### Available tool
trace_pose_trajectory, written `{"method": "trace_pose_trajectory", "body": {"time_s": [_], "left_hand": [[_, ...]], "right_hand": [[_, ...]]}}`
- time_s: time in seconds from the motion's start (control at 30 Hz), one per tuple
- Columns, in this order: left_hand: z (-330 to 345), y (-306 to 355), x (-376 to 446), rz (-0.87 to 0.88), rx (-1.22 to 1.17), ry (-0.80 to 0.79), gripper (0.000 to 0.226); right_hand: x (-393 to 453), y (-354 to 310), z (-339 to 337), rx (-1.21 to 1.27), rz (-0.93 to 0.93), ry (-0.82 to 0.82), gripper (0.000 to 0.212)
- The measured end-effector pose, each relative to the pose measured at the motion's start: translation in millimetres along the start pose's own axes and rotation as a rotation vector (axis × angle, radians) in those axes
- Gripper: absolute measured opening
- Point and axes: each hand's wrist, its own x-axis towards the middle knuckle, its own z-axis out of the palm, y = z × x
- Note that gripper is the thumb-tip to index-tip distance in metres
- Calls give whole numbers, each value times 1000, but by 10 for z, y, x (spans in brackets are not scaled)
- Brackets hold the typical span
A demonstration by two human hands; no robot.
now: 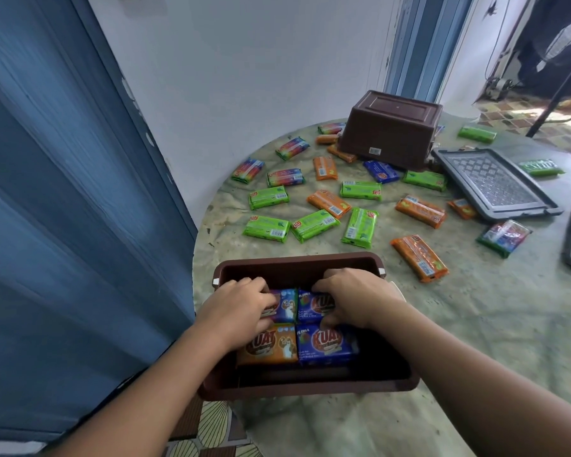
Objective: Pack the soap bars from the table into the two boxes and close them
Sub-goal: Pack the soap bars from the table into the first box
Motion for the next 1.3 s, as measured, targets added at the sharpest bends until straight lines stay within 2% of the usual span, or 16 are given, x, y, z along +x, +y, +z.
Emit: {"method": "trace_pose_trajectory", "body": {"time_s": [0.2,0.3,0.37,0.43,0.5,0.53,0.6,0.67,0.73,0.97,1.3], "left_hand": [[8,-7,2,19,9,2,48],[27,-5,-10,19,-51,112,50],[48,-10,-22,7,-67,302,49],[51,-18,-29,-106,-36,464,51],[71,-43,1,-286,-4,503,61],[91,-64,25,-371,-11,490,66],[116,-97,70,-494,-98,427,70],[110,-120,120,-580,-220,302,62],[118,-139,153,-605,-268,218,54],[147,-244,217,-532,-194,214,44],[84,-819,701,-424,-207,193,48]], "right_hand": [[20,-19,26,-25,-18,11,68],[1,-25,42,-56,-29,47,69],[-35,-11,24,-33,-36,164,66],[-77,15,24,-19,-23,383,56],[-89,57,55,-22,34,616,48],[-79,86,68,2,78,653,51],[-33,136,69,64,156,557,57],[27,168,40,74,193,423,50],[65,177,8,65,197,375,40],[147,195,-10,73,204,343,29],[576,143,-158,89,309,346,28]]}}
